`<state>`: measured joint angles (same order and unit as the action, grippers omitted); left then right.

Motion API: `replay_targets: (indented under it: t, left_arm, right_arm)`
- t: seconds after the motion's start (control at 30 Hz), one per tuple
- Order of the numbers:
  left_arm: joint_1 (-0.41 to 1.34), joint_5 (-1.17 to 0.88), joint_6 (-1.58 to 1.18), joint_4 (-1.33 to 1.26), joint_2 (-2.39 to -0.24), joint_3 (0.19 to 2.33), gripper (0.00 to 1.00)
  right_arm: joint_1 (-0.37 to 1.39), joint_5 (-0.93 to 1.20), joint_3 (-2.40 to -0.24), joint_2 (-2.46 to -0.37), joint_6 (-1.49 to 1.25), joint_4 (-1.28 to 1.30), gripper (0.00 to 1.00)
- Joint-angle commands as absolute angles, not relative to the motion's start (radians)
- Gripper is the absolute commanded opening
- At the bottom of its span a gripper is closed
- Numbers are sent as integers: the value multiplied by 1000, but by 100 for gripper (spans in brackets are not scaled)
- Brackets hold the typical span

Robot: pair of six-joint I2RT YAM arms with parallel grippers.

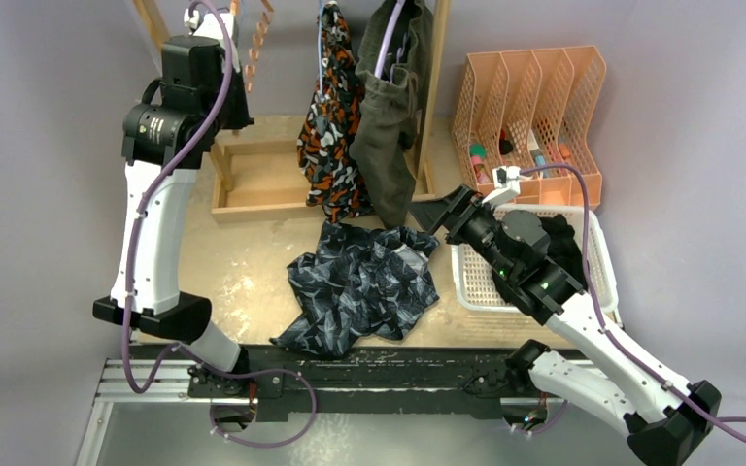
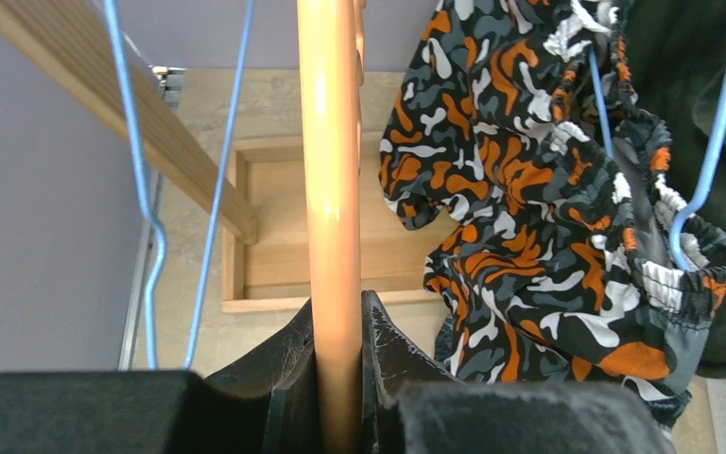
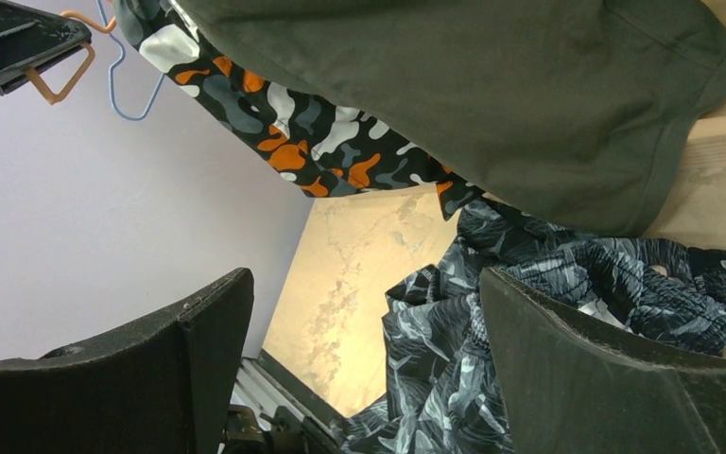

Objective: Remove the shorts from the hanger
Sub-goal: Place the hanger on the clothes rod.

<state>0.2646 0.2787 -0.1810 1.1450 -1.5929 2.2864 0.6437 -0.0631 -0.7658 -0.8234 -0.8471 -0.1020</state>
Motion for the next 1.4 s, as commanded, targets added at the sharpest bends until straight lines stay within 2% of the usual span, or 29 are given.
replay_targets:
  t: [0.0,0.4,0.53,0.8,1.13,1.37]
  left_arm:
    - [257,201,-180,1024,-1568,2246,0]
    - [244,234,-186,961,-1460,2071,0]
    - [244,244,-192,927,-1414,2036,14]
    - [244,269,-205,947,-1378,2042,29]
    - [244,276,-232,946,-1276,1945,34]
    - [243,249,-315,849,-1107,1726,39]
  right_arm:
    - [639,-86,-789,-815,-826,-127,90]
    - [636,-81,-785,-822,-827,-128,91]
    - [634,-84,-780,-817,-827,-125,91]
    - [633,-80,-780,-818,-833,-126,91]
    - [632,-73,-776,-827,-846,-130,91]
    - [633,-75,-761,-835,-844,-125,91]
